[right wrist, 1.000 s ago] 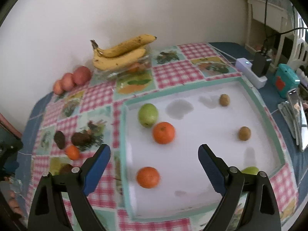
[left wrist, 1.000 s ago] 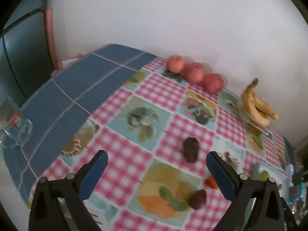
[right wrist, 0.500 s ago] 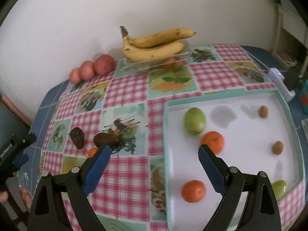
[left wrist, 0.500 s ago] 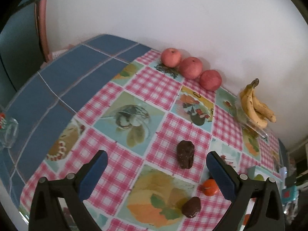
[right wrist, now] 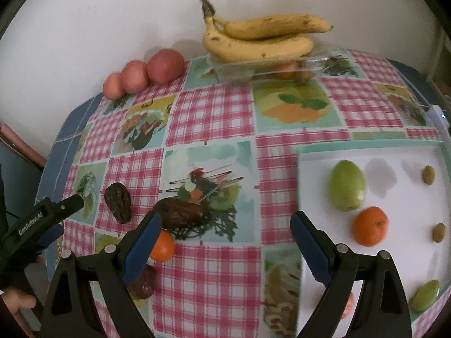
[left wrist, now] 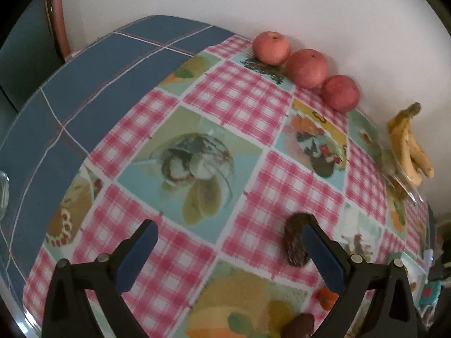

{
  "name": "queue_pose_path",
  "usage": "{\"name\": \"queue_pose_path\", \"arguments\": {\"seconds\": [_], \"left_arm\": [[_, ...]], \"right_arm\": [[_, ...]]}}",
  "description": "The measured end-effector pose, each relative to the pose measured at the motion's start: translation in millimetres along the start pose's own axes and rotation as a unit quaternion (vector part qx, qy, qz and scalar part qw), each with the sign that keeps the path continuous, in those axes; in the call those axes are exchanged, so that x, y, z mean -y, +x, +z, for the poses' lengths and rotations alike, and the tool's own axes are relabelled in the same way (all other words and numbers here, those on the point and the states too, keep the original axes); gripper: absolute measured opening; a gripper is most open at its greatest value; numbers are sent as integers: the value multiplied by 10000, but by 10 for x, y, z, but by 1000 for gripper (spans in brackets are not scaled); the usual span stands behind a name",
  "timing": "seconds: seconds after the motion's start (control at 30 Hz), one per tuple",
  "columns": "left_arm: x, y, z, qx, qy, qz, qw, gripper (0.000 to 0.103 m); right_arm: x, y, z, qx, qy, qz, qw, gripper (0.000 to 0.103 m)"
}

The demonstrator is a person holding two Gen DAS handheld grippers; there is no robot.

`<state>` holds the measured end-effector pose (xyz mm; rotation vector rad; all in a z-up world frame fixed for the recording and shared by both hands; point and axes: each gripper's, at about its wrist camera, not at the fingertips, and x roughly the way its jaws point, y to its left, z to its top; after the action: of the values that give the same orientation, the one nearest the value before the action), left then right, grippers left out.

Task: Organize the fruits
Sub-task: 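Grasp a dark avocado with the right tool while the left tool grasps another avocado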

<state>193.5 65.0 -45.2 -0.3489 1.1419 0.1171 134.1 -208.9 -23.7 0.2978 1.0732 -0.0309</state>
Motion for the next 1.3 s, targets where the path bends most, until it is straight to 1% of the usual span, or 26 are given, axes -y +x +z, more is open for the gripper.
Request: {"name": "queue_pose_path", "arguments": {"seconds": [0.07,0.2,0.3,0.43,0.53,0.67,0.8,0.87,0.97,1.03,1.1,1.17,1.2,1.3], "left_arm": [[-24,47,44,-8,-48,101,9999,103],[-94,143,125,-122,-231,83,9996,103],[-84,176,162,-152,-208,67,9996,103],[-24,187,186,-180,-149,-50,9997,103],[22,231,193,-213,-59,18,9998,103],[0,261,190,-270,-110,13,9996,103],[29,243,204,-268,-71,-14,9996,103],[62,210,211,-317,-58,-133,9994,103],[159,163,217,-430,30,-411,9982,103],[245,145,214,-451,150,-512,9976,103],[319,143,190,-479,281,-545,9970,103],[392,197,155,-574,399,-533,9961,103],[418,230,132,-634,444,-528,9956,103],[465,330,70,-813,534,-506,9940,101]], "right_arm": [[-67,95,32,-84,-36,-14,10000,93],[-209,258,87,-221,-161,40,9996,93],[-324,365,105,-317,-307,67,9990,93],[-456,478,103,-417,-532,32,9977,93],[-532,572,86,-482,-684,-17,9965,93],[-554,675,49,-586,-782,-204,9950,93],[-574,718,43,-539,-932,-488,9930,93],[-558,715,50,-509,-891,-519,9934,93],[-561,736,59,-511,-864,-525,9936,93],[-537,723,55,-489,-831,-512,9940,88],[-488,674,60,-463,-746,-494,9949,78],[-445,647,76,-452,-733,-596,9945,58],[-427,637,79,-442,-756,-672,9939,58],[-335,616,104,-424,-650,-565,9954,58]]}}
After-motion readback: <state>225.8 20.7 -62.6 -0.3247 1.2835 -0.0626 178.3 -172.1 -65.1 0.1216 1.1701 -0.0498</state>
